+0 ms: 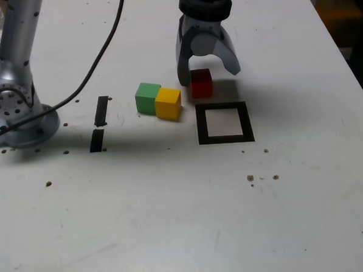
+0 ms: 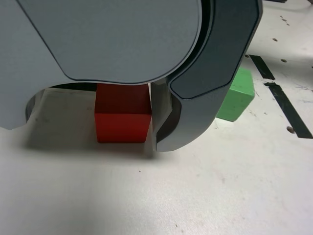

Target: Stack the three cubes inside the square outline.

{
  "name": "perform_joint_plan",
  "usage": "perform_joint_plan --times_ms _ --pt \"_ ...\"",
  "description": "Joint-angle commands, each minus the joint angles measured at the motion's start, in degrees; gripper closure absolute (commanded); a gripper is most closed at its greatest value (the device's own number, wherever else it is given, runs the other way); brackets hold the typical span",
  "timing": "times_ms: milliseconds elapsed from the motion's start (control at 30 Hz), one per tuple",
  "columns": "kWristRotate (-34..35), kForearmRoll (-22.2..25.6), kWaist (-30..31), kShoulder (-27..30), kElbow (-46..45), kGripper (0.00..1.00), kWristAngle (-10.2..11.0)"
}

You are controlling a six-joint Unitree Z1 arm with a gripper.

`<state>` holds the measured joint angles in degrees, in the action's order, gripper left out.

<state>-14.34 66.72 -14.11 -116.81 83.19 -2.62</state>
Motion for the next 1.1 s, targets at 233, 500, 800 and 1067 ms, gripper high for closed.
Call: perform_joint_plan --times_ms 233,500,800,1067 --pt "-0.3 -1.1 -0.5 -0.1 -1.4 0.80 -1.9" --pt "-0.3 -1.3 -0.5 0.1 -2.9 0.87 -2.1" --pt "-0.3 -1.1 -0.3 3.0 -4.9 0.87 -0.3" --pt "0.6 0.7 2.9 7.6 -4.6 0.88 0.7"
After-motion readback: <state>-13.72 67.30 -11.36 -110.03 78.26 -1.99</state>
